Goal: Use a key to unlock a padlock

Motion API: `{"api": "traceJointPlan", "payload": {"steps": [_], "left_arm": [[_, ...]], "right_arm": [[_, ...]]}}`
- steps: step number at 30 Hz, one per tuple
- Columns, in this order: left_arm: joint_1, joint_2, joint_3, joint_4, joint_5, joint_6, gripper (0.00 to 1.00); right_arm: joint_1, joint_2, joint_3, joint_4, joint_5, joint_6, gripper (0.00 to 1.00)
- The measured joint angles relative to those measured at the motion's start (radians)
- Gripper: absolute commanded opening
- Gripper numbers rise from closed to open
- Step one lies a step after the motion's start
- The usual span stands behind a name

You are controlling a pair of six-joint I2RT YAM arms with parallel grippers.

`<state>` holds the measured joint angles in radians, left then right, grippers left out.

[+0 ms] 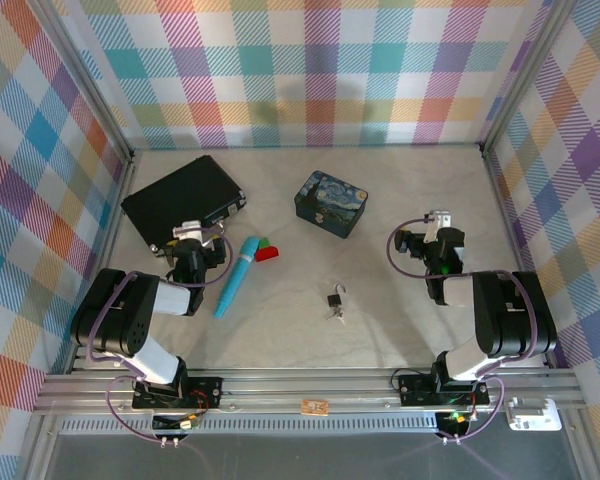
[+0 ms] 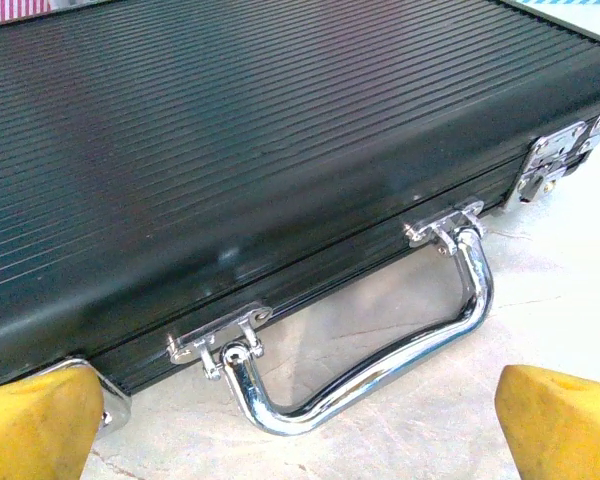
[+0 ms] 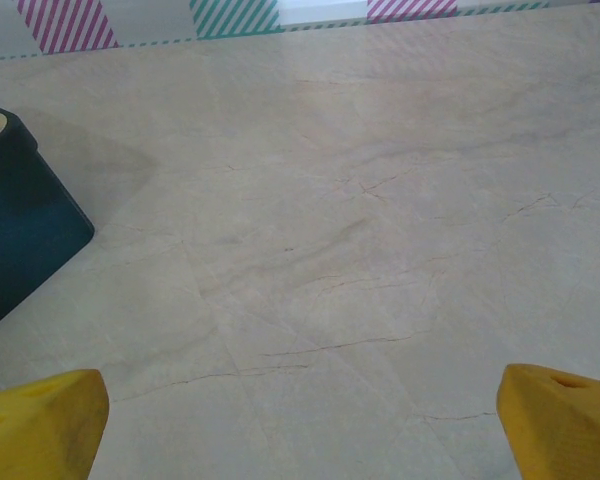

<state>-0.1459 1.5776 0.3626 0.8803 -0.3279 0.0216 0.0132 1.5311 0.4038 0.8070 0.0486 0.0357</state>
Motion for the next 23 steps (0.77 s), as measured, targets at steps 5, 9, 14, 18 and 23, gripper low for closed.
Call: {"api": "traceJointPlan", "payload": {"steps": [5,9,14,18,23], "left_arm": [[0.000,0.000,0.001,0.017,0.006,0.002,1.00],[0.000,0.000,0.001,0.017,0.006,0.002,1.00],[0.000,0.000,0.001,0.017,0.006,0.002,1.00],[0.000,0.000,0.001,0.017,0.006,0.002,1.00],[0.000,0.000,0.001,0.017,0.006,0.002,1.00]], "right_arm": [[0.000,0.000,0.000,0.000,-0.006,0.000,0.99],[0.000,0.000,0.000,0.000,-0.006,0.000,0.99],[0.000,0.000,0.000,0.000,-0.009,0.000,0.99],[0.000,0.000,0.000,0.000,-0.009,0.000,0.99],[0.000,0.000,0.000,0.000,-0.009,0.000,0.99]]}}
